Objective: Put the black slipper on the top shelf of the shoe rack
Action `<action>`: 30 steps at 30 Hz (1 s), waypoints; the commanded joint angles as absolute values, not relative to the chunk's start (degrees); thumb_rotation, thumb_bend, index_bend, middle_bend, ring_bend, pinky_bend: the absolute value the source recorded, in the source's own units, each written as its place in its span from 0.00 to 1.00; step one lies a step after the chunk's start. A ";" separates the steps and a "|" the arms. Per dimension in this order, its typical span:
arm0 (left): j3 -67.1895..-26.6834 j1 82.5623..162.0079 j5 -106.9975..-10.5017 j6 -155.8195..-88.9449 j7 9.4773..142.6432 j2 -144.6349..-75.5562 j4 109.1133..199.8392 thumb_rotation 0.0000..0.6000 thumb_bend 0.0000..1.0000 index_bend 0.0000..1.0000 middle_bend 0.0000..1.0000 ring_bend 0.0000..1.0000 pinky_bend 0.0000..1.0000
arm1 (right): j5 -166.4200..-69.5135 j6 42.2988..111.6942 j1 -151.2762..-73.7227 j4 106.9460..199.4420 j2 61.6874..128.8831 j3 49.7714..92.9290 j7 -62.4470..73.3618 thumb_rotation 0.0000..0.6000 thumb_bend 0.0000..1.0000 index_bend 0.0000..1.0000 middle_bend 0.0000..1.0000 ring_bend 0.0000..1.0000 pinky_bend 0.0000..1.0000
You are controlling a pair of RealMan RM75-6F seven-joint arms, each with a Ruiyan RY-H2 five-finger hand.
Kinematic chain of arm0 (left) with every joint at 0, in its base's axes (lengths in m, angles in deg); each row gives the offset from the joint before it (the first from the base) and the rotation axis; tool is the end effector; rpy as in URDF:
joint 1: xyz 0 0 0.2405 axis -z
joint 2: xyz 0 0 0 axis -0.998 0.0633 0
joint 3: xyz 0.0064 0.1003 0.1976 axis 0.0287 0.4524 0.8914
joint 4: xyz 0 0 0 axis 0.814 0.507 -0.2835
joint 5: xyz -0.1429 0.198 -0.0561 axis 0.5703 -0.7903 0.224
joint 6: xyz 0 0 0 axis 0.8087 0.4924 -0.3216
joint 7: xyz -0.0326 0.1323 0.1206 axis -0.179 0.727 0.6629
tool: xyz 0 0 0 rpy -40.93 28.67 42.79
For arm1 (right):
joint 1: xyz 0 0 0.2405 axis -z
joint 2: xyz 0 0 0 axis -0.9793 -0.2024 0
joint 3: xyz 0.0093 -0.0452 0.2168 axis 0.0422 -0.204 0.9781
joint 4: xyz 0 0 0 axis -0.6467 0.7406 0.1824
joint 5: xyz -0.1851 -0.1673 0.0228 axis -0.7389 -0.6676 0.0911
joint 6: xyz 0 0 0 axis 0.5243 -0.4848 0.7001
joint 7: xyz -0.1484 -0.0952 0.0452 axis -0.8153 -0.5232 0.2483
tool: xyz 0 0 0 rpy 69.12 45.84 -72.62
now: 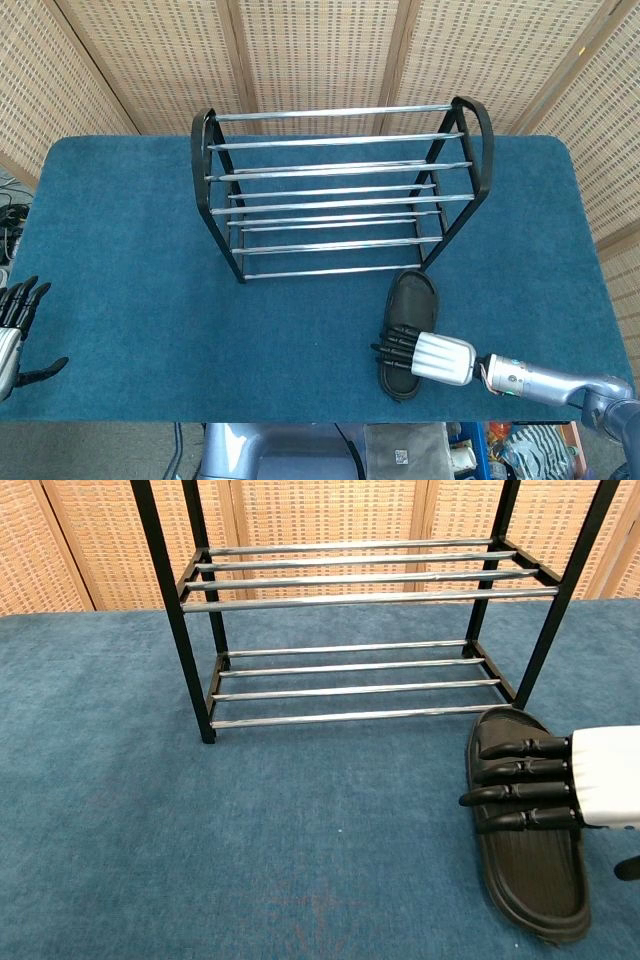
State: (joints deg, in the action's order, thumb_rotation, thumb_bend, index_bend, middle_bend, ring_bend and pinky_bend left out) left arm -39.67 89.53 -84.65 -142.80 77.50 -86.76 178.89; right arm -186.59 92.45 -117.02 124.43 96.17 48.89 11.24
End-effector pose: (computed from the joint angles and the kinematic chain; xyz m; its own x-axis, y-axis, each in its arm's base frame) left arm -0.2933 0.2018 0.1126 0.4221 0.0546 0.9049 0.9063 -0.0024 -0.4226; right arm -0.2408 -0.2837 -0.0312 0.8170 0.1962 0.5422 -0.0158 -0.9324 0.3612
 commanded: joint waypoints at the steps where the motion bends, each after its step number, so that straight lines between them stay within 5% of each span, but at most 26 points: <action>1: -39.75 89.62 -84.46 -142.72 77.71 -86.86 178.97 1.00 0.13 0.00 0.00 0.00 0.00 | -186.33 92.91 -117.27 122.80 96.96 47.71 10.96 1.00 0.00 0.00 0.00 0.00 0.00; 26: -39.67 90.09 -84.13 -142.24 77.34 -86.69 179.02 1.00 0.13 0.00 0.00 0.00 0.00 | -181.83 79.82 -123.01 134.70 94.08 44.09 2.82 1.00 0.00 0.00 0.04 0.00 0.01; 28: -39.65 90.11 -84.10 -142.21 77.33 -86.67 179.09 1.00 0.13 0.00 0.00 0.00 0.00 | -181.71 79.52 -123.13 134.60 94.31 43.72 2.62 1.00 0.06 0.05 0.09 0.01 0.04; 30: -39.64 90.12 -84.06 -142.20 77.38 -86.67 179.07 1.00 0.13 0.00 0.00 0.00 0.00 | -181.52 79.27 -123.21 134.62 94.48 43.37 2.85 1.00 0.24 0.17 0.19 0.07 0.12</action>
State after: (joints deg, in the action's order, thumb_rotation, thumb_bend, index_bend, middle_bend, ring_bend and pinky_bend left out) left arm -39.64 90.12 -84.07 -142.20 77.38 -86.67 179.07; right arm -181.58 79.34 -123.17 134.62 94.43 43.43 2.79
